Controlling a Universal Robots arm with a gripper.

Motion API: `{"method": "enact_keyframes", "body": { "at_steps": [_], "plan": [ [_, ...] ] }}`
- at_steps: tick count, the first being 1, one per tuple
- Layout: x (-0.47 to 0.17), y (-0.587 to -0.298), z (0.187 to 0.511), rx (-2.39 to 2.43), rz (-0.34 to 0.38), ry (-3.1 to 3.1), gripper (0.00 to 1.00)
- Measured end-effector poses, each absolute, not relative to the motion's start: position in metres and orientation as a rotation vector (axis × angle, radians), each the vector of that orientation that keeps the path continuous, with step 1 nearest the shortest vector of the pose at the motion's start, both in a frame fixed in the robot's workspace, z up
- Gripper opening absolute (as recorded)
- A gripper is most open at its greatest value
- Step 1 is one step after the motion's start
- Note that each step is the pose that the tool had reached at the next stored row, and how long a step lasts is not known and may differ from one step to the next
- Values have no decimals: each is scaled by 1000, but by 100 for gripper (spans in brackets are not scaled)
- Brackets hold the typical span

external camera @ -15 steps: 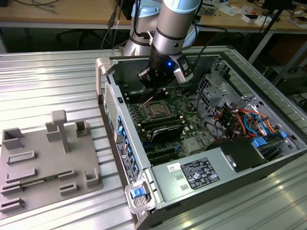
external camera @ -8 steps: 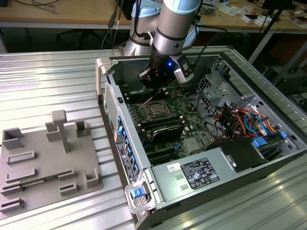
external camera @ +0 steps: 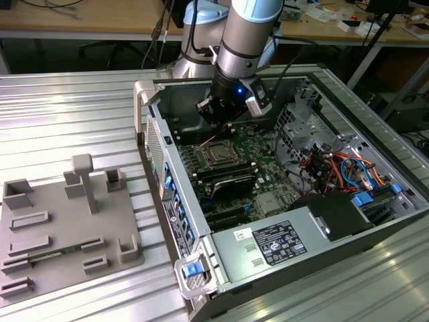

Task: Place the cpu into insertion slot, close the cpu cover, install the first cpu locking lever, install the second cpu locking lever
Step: 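Install the first cpu locking lever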

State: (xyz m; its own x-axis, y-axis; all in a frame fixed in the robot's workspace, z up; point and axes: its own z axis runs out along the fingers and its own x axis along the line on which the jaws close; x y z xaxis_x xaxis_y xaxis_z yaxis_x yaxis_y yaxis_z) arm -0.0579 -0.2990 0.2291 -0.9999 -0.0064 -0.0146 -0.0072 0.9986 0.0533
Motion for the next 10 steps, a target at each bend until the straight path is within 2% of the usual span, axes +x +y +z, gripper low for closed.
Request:
{"method": "enact_keyframes", "body": {
  "at_steps": [10],
  "plan": [
    [-44,-299,215,-11,83,3126,11]
  ]
}}
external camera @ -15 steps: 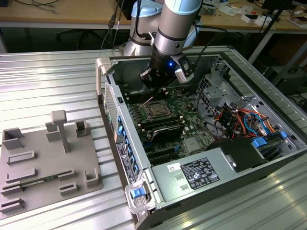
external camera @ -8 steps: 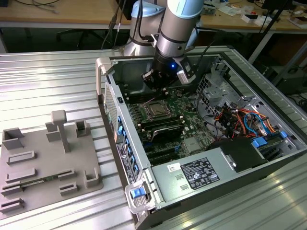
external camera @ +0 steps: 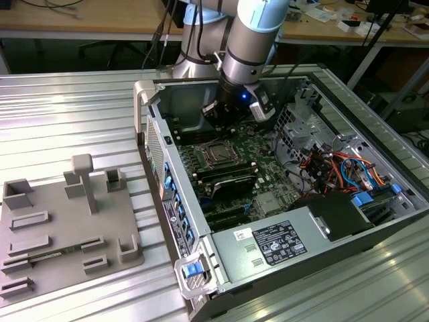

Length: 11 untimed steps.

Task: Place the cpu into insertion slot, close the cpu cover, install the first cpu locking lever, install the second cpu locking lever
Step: 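Install the first cpu locking lever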

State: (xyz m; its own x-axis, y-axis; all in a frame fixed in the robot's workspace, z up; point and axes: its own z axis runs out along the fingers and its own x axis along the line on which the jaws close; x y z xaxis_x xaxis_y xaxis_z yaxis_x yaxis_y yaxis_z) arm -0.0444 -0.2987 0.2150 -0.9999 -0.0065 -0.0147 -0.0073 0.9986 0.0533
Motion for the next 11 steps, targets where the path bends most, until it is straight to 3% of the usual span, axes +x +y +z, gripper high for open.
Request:
{"method": "enact_keyframes", "body": {
  "at_steps": [11],
  "plan": [
    [-40,-299,207,-11,83,3126,11]
  ]
}}
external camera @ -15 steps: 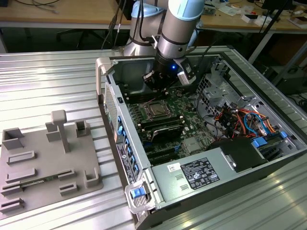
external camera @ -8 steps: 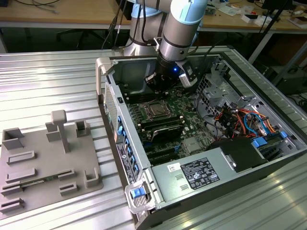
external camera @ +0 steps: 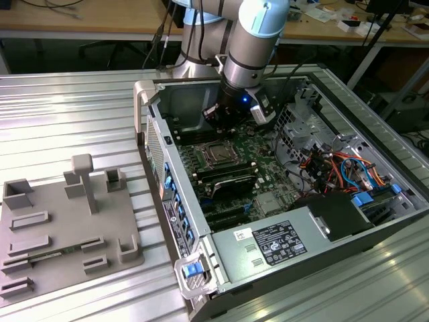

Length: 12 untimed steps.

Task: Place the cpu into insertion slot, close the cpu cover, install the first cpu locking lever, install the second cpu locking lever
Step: 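Install the first cpu locking lever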

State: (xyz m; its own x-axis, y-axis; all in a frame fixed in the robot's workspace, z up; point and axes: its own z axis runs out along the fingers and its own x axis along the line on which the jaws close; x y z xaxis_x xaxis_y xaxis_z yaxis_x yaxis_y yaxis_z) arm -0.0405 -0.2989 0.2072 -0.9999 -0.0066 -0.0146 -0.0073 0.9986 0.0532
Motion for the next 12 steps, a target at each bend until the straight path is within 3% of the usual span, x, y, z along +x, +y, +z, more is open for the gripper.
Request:
{"method": "enact_keyframes", "body": {
  "at_steps": [12],
  "plan": [
    [-40,-301,206,-11,81,3126,11]
  ]
}}
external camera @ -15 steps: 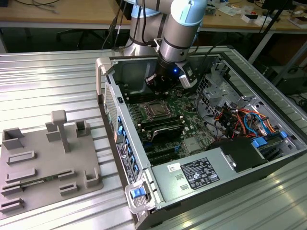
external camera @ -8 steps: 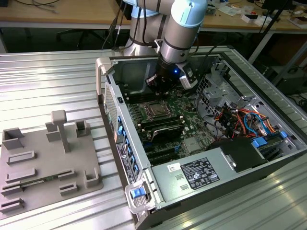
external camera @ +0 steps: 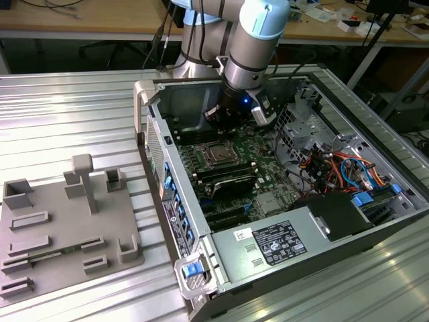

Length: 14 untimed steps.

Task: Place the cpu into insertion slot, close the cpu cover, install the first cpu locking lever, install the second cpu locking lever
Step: 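Install the first cpu locking lever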

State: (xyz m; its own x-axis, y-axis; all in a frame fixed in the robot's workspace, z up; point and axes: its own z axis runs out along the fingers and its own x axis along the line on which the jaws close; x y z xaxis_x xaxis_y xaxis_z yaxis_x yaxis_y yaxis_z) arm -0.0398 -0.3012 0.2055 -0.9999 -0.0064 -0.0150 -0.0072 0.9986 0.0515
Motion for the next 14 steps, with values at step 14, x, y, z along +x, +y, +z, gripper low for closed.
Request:
{"method": "enact_keyframes", "body": {
  "at_steps": [14],
  "plan": [
    [-43,-301,205,-11,80,3126,11]
  ]
}}
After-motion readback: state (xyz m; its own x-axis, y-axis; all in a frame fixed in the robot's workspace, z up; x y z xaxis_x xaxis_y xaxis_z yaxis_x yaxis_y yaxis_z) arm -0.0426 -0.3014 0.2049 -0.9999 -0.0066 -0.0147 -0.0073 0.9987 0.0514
